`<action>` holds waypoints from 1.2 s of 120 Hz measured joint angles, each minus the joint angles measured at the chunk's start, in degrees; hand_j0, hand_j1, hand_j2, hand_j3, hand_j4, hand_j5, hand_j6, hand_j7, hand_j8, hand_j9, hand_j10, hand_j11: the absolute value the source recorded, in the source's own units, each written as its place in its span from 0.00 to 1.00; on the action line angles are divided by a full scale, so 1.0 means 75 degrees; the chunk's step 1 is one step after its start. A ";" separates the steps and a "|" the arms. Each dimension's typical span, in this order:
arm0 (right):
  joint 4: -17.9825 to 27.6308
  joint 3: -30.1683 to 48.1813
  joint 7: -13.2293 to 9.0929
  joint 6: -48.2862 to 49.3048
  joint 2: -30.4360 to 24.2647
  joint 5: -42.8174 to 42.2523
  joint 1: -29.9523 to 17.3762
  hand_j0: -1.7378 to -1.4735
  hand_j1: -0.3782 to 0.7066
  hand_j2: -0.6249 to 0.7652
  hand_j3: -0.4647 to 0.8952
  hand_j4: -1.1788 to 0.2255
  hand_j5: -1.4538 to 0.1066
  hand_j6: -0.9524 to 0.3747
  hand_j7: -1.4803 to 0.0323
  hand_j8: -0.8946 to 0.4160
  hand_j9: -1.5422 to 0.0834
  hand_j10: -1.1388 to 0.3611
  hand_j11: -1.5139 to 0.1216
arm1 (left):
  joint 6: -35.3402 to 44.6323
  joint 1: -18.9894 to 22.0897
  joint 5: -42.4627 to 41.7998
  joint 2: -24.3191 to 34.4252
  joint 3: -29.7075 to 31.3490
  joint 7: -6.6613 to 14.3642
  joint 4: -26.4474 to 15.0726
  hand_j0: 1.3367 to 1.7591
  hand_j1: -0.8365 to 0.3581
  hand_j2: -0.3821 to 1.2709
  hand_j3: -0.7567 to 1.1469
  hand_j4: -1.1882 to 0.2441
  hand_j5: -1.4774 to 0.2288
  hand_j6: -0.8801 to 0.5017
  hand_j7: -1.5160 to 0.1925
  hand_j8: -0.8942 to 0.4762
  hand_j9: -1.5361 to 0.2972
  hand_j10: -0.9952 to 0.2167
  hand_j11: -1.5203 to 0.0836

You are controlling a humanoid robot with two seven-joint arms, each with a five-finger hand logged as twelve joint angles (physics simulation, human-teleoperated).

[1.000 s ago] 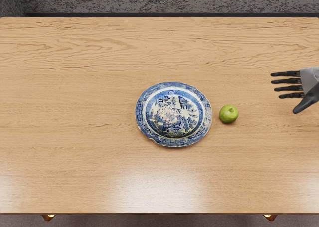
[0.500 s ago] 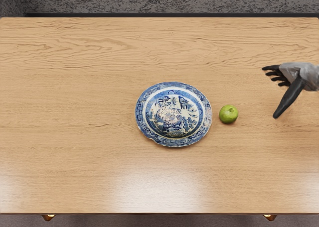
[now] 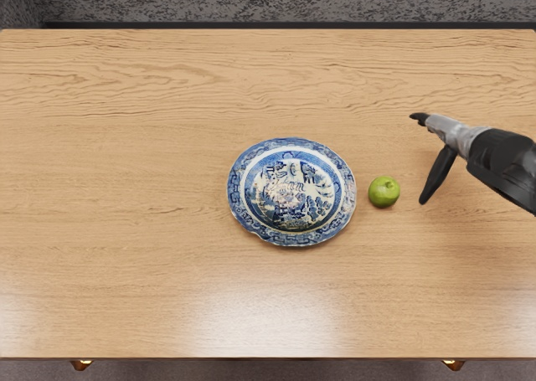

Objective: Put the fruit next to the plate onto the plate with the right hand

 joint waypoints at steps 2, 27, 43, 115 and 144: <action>0.0104 -0.0017 0.0000 -0.0057 0.0006 -0.0036 -0.0031 0.30 0.03 0.45 0.34 0.84 0.93 0.71 0.98 0.68 0.95 0.76 0.92 | 0.0000 0.0000 0.0000 0.0000 0.0000 0.0000 -0.0001 0.76 0.99 0.23 0.40 0.83 0.86 0.63 0.88 0.65 0.84 0.82 0.94; 0.0828 -0.0021 0.0000 -0.1059 0.0100 -0.0161 -0.0570 0.30 0.03 0.45 0.34 0.84 0.93 0.71 0.98 0.68 0.95 0.76 0.93 | 0.0001 0.0000 0.0001 0.0000 0.0000 0.0000 0.0001 0.76 0.99 0.23 0.40 0.83 0.86 0.63 0.88 0.65 0.84 0.82 0.94; 0.0801 -0.0035 0.0000 -0.1764 0.0258 -0.0159 -0.0788 0.30 0.05 0.45 0.34 0.82 0.91 0.69 0.96 0.66 0.93 0.74 0.91 | -0.0001 0.0000 0.0001 0.0000 -0.0001 0.0000 0.0001 0.76 0.99 0.23 0.40 0.83 0.86 0.63 0.88 0.65 0.84 0.82 0.94; 0.0868 -0.0070 0.0000 -0.2549 0.0614 -0.0230 -0.1110 0.30 0.28 0.42 0.34 0.67 0.74 0.54 0.78 0.50 0.76 0.60 0.74 | 0.0003 0.0000 0.0000 0.0000 -0.0001 0.0000 0.0001 0.76 0.99 0.23 0.40 0.83 0.86 0.63 0.88 0.65 0.84 0.82 0.94; 0.0946 0.0140 0.0001 -0.1774 0.0498 -0.0174 -0.1102 0.30 0.47 0.42 0.34 0.54 0.59 0.40 0.62 0.37 0.62 0.48 0.60 | 0.0001 0.0000 0.0001 0.0000 0.0000 0.0000 0.0000 0.76 0.99 0.23 0.40 0.83 0.86 0.63 0.88 0.65 0.84 0.82 0.94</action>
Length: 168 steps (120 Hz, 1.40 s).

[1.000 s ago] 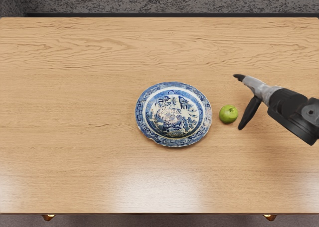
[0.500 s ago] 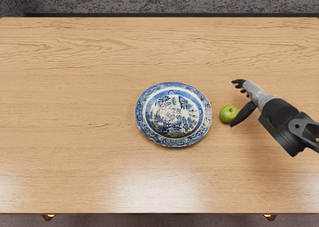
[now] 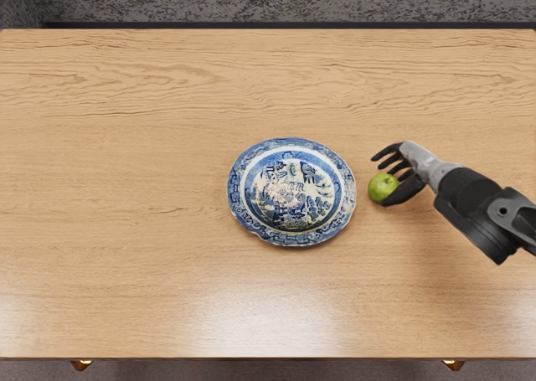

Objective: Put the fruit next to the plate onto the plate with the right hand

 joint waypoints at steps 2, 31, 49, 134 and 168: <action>0.0003 0.0011 0.0000 0.0031 -0.0007 0.0002 0.0000 0.30 0.48 0.42 0.34 0.54 0.58 0.39 0.61 0.36 0.61 0.47 0.59 | -0.0001 0.0000 0.0000 0.0000 0.0000 0.0000 0.0000 0.76 0.99 0.23 0.40 0.83 0.86 0.63 0.88 0.65 0.84 0.82 0.94; 0.0016 0.0255 -0.0001 0.0455 -0.0052 0.0027 0.0000 0.30 0.58 0.55 0.34 0.44 0.45 0.34 0.49 0.34 0.49 0.38 0.47 | 0.0002 0.0000 0.0000 0.0000 0.0001 0.0000 -0.0002 0.76 0.99 0.23 0.40 0.83 0.86 0.63 0.88 0.65 0.84 0.82 0.94; 0.0017 0.0406 -0.0002 0.0644 -0.0108 0.0057 -0.0001 0.30 0.60 0.59 0.34 0.42 0.42 0.36 0.46 0.35 0.46 0.36 0.44 | 0.0003 0.0000 0.0000 0.0000 -0.0001 0.0000 0.0001 0.76 0.99 0.23 0.40 0.83 0.86 0.63 0.88 0.65 0.84 0.82 0.94; 0.0044 0.1592 -0.0001 0.2345 -0.0069 0.0866 0.0507 0.30 0.61 0.60 0.34 0.40 0.39 0.37 0.43 0.37 0.43 0.35 0.41 | 0.0003 0.0000 0.0001 0.0000 0.0000 0.0000 -0.0001 0.76 0.99 0.23 0.40 0.83 0.86 0.63 0.88 0.65 0.84 0.82 0.94; 0.0028 0.1594 -0.0002 0.2230 0.0802 0.0865 0.0494 0.30 0.62 0.63 0.34 0.40 0.38 0.37 0.43 0.38 0.43 0.35 0.41 | -0.0001 0.0000 0.0000 0.0000 0.0001 0.0000 0.0001 0.76 0.99 0.23 0.40 0.83 0.86 0.63 0.88 0.65 0.84 0.82 0.94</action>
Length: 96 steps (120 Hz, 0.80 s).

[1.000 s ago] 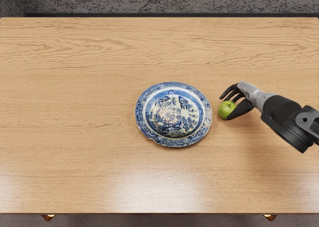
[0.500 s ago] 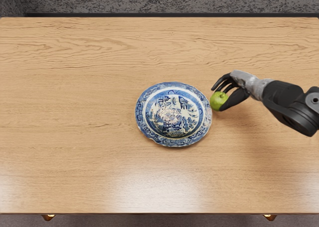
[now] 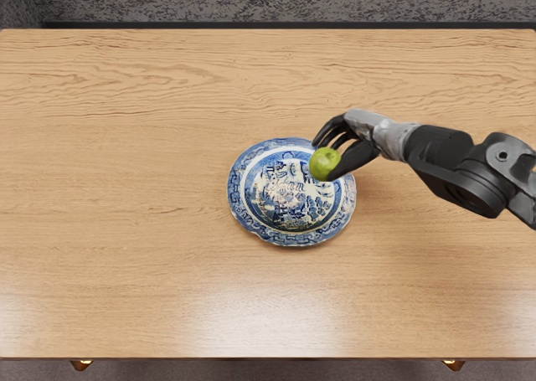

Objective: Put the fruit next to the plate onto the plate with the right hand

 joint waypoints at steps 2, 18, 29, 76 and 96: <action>-0.0002 -0.0014 0.0000 -0.0044 0.0049 -0.0006 -0.0016 0.30 0.62 0.62 0.34 0.40 0.38 0.37 0.43 0.38 0.43 0.34 0.41 | 0.0000 0.0000 0.0000 0.0000 0.0000 0.0000 0.0001 0.76 0.99 0.23 0.40 0.83 0.86 0.63 0.88 0.65 0.84 0.82 0.94; -0.0024 -0.0071 -0.0002 -0.0275 0.0360 -0.0050 -0.0210 0.30 0.63 0.62 0.34 0.40 0.38 0.37 0.43 0.38 0.44 0.34 0.42 | 0.0003 0.0000 -0.0001 0.0000 0.0001 0.0000 0.0002 0.76 0.99 0.23 0.40 0.83 0.86 0.63 0.88 0.65 0.84 0.82 0.94; -0.0039 -0.0082 -0.0001 -0.0447 0.0461 -0.0064 -0.0363 0.30 0.61 0.61 0.34 0.41 0.39 0.36 0.44 0.37 0.44 0.35 0.42 | 0.0001 0.0000 -0.0001 0.0000 -0.0001 0.0000 0.0001 0.76 0.99 0.23 0.40 0.83 0.86 0.63 0.88 0.65 0.84 0.82 0.94; -0.0104 0.0818 0.0001 0.0615 -0.0467 0.0767 -0.0458 0.30 0.16 0.47 0.34 0.74 0.81 0.63 0.86 0.60 0.84 0.67 0.82 | 0.0000 0.0000 0.0000 0.0000 0.0000 0.0000 -0.0001 0.76 0.99 0.23 0.40 0.83 0.86 0.63 0.88 0.65 0.84 0.82 0.94; -0.0904 0.1577 0.0001 0.3621 -0.1740 0.2215 -0.0465 0.30 0.09 0.46 0.34 0.80 0.88 0.68 0.93 0.65 0.90 0.72 0.88 | -0.0002 0.0047 0.0006 0.0000 0.0004 0.0000 -0.0007 0.76 0.99 0.23 0.40 0.83 0.86 0.63 0.88 0.65 0.84 0.82 0.94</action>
